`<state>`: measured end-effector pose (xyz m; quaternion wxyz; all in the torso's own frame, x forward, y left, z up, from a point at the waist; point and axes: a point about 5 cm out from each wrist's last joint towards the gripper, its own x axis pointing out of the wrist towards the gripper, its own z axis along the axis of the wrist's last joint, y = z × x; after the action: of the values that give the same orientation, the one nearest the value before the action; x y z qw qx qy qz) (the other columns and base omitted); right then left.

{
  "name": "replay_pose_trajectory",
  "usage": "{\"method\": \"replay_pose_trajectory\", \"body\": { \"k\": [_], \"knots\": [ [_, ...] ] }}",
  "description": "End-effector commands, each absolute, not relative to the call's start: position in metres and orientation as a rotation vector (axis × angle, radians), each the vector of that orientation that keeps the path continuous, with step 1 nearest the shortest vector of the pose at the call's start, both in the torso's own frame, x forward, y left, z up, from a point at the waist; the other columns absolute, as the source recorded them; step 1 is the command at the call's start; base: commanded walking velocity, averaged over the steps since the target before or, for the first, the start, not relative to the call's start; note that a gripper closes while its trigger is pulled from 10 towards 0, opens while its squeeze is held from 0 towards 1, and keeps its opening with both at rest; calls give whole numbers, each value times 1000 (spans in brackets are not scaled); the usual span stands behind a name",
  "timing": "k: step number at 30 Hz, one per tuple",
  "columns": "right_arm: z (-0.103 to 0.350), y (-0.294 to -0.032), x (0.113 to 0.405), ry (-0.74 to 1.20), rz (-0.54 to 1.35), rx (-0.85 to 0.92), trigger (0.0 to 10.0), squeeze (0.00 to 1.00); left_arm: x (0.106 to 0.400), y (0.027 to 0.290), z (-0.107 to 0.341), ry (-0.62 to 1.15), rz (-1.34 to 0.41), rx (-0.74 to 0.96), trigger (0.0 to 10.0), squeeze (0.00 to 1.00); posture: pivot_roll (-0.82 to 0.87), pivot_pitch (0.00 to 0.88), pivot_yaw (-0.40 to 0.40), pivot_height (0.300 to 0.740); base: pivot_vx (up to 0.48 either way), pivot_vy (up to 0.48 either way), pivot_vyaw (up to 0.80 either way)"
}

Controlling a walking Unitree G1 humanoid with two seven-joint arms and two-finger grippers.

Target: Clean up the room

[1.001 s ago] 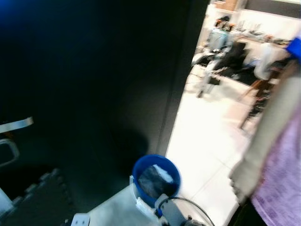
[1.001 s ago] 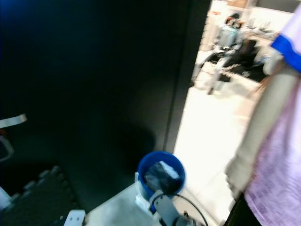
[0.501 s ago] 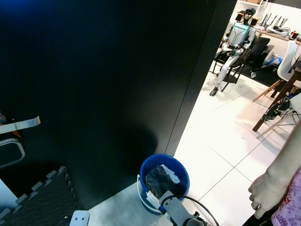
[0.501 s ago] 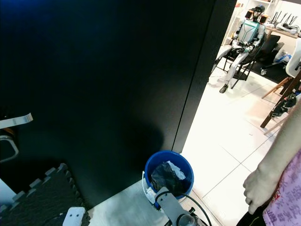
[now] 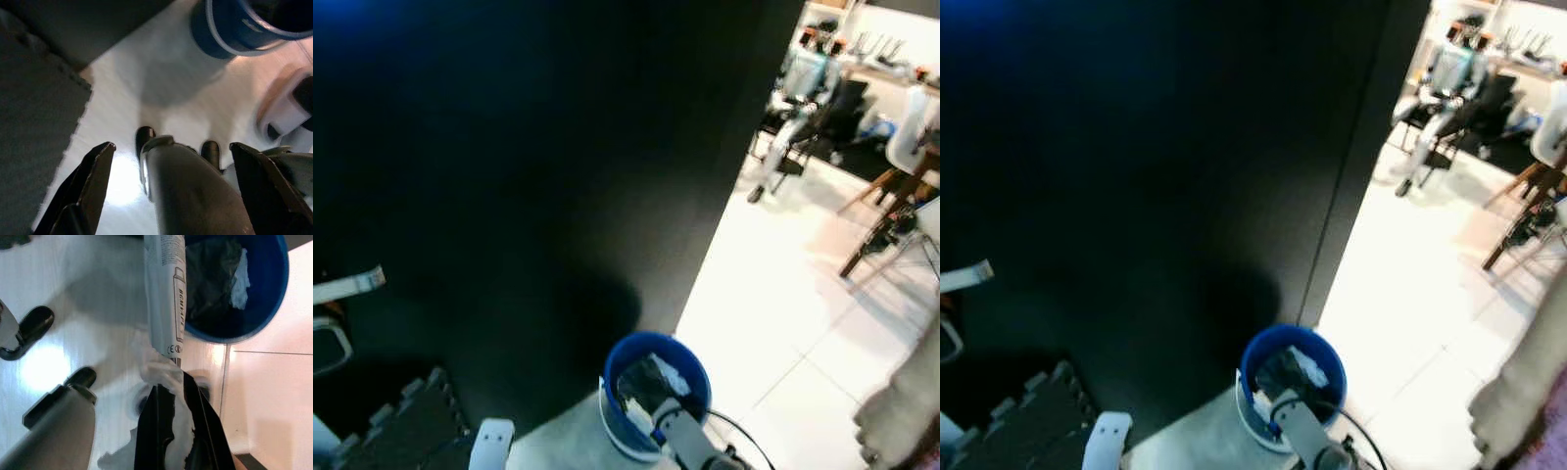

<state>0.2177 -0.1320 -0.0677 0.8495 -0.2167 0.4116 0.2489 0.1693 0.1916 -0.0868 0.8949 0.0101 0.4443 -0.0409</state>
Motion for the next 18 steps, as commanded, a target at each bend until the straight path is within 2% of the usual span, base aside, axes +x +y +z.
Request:
{"method": "replay_pose_trajectory", "body": {
  "k": [1,4,7,18],
  "knots": [
    [-69,-136,216,883,513,-449,10000,0,176,186,-84,902,-132,44,10000,0,100,0,-117,740,420,0,-744],
    [-68,-137,217,875,509,-450,10000,0,175,184,-85,904,-158,61,10000,0,101,0,-117,740,419,0,-744],
    [-67,-136,219,865,506,-443,10000,0,174,185,-85,910,-146,67,10000,0,101,0,-119,740,356,0,0],
    [-67,-134,219,866,510,-449,10000,0,180,175,-83,881,-204,26,10000,0,105,0,-124,740,0,0,0]
  ]
}}
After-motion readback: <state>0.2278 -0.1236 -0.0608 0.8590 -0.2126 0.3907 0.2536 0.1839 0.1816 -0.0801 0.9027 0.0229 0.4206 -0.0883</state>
